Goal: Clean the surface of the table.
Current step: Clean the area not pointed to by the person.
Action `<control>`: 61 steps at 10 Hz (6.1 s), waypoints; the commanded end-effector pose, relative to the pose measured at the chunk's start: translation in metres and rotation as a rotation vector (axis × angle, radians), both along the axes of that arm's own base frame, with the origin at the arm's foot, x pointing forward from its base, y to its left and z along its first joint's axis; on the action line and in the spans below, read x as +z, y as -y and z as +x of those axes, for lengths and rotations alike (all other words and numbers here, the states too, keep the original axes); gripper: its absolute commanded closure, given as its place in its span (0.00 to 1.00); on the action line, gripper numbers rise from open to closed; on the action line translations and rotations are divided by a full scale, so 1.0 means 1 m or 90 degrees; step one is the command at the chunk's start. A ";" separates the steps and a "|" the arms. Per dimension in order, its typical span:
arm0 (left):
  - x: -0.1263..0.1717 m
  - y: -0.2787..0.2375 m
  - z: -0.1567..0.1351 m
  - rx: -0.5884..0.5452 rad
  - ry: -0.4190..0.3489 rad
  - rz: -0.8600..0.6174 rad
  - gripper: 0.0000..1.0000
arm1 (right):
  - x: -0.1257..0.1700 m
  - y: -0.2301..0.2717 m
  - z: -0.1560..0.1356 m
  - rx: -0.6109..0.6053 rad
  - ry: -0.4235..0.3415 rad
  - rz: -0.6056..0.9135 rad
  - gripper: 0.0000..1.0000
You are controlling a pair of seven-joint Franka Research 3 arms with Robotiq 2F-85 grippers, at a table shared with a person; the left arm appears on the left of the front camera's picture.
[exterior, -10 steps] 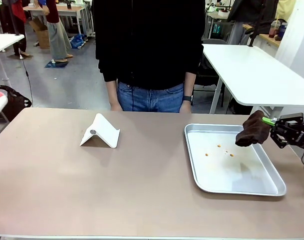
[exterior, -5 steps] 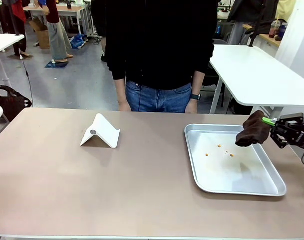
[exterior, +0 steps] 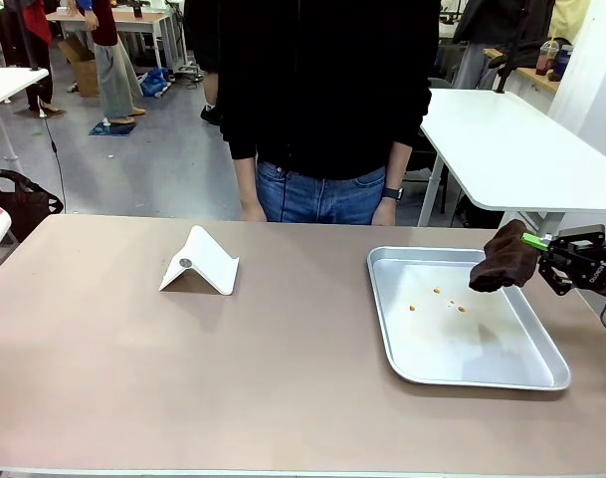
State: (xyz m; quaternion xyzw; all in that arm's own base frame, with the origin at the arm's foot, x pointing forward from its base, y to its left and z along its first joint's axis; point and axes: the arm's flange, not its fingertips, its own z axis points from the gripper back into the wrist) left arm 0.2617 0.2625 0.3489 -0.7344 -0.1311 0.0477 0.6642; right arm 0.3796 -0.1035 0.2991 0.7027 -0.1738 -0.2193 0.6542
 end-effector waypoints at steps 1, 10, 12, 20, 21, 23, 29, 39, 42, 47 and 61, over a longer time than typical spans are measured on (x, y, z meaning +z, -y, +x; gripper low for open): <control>0.006 0.003 -0.001 0.007 -0.004 -0.007 0.78 | 0.008 -0.002 0.001 0.002 -0.004 0.006 1.00; 0.006 0.003 -0.001 0.007 -0.004 -0.007 0.78 | 0.087 -0.038 0.018 0.232 0.066 -0.426 0.89; 0.006 0.003 -0.001 0.007 -0.004 -0.007 0.78 | 0.101 -0.061 0.034 0.269 0.007 -0.626 0.89; 0.006 0.003 -0.001 0.007 -0.004 -0.007 0.78 | 0.048 -0.142 0.097 0.233 -0.110 -0.918 0.89; 0.006 0.003 -0.001 0.007 -0.004 -0.007 0.78 | 0.036 -0.148 0.101 0.231 -0.109 -0.889 0.89; 0.006 0.003 -0.001 0.007 -0.004 -0.007 0.78 | 0.017 -0.158 0.105 0.232 -0.112 -0.824 0.89; 0.006 0.003 -0.001 0.007 -0.004 -0.007 0.78 | -0.004 -0.207 0.106 0.286 -0.064 -0.673 0.89; 0.006 0.003 -0.001 0.007 -0.004 -0.007 0.78 | -0.004 -0.203 0.099 0.260 -0.040 -0.729 0.89; 0.006 0.003 -0.001 0.007 -0.004 -0.007 0.78 | 0.003 -0.153 0.091 0.228 -0.082 -0.703 0.89; 0.006 0.003 -0.001 0.007 -0.004 -0.007 0.78 | 0.001 -0.080 0.080 0.136 -0.119 -0.626 0.89; 0.006 0.003 -0.001 0.007 -0.004 -0.007 0.78 | 0.019 -0.037 0.040 0.210 0.026 0.039 0.89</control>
